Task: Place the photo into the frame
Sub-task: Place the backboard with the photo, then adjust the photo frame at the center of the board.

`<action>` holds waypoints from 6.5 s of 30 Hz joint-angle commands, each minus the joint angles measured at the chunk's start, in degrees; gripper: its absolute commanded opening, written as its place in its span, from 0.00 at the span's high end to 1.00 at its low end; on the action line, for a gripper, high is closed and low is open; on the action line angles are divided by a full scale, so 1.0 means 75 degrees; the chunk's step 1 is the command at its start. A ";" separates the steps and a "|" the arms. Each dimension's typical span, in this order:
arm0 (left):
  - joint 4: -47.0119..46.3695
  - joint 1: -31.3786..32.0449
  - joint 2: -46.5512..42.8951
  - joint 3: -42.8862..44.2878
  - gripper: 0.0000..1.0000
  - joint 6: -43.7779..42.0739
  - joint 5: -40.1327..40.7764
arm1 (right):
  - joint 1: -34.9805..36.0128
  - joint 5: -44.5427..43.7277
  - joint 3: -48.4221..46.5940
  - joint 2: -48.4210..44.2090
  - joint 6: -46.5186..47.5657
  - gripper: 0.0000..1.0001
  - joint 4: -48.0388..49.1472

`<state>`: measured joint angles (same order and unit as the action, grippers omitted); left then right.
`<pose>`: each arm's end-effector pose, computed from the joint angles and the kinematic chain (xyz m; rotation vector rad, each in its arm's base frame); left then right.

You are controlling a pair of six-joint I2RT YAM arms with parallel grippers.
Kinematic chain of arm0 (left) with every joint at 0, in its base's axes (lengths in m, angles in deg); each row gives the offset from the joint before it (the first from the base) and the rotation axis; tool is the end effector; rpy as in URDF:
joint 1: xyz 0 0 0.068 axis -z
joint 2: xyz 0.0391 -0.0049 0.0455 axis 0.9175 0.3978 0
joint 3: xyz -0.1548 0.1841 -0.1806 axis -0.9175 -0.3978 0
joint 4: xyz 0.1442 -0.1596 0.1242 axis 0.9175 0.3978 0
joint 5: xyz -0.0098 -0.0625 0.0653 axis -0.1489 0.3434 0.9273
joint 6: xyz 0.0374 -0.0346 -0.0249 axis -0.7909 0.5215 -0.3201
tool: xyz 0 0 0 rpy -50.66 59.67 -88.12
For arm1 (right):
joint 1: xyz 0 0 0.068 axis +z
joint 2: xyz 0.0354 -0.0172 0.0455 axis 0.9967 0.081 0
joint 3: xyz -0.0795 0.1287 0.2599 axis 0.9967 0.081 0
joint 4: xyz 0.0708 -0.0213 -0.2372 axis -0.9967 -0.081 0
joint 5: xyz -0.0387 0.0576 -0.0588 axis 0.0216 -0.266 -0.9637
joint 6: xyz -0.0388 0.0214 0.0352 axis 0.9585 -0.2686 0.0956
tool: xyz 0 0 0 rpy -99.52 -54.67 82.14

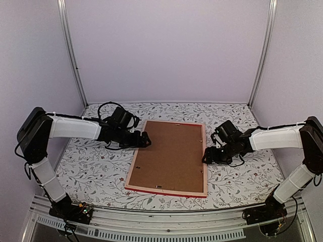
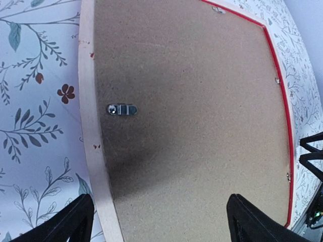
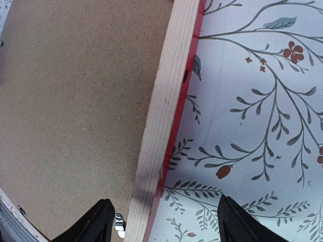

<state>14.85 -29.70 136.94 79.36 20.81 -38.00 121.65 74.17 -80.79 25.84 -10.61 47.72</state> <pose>0.2784 -0.2145 0.2100 0.1334 2.5623 -0.6548 0.2197 0.1658 0.1920 -0.1559 2.7370 0.4841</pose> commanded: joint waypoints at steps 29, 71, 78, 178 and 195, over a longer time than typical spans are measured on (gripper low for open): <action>-0.1008 0.0578 0.0919 -0.0005 0.10 -0.0197 -0.0626 | -0.0034 0.0906 0.0077 0.0642 -0.0252 0.29 0.1085; -0.1152 -0.0390 0.1100 0.0525 0.06 -0.0854 -0.0073 | -0.0866 -0.0457 -0.1181 0.1457 0.1953 0.81 0.0466; -0.1741 -0.0391 0.0928 0.0016 0.07 -0.0336 -0.0484 | -0.0970 0.0095 -0.1310 0.1476 0.2880 0.85 0.0475; -0.2378 0.0178 0.3217 0.2084 0.18 -0.0599 -0.1374 | -0.0726 0.2755 -0.1987 0.2493 0.0868 0.36 0.2072; -0.1737 0.0251 0.2392 0.1679 0.16 -0.0734 0.0586 | -0.0821 0.1087 -0.1961 0.2036 0.0528 0.36 0.1322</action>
<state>-2.74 -32.82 157.88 93.41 14.91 -32.58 113.39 81.76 -94.65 42.78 -5.32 54.43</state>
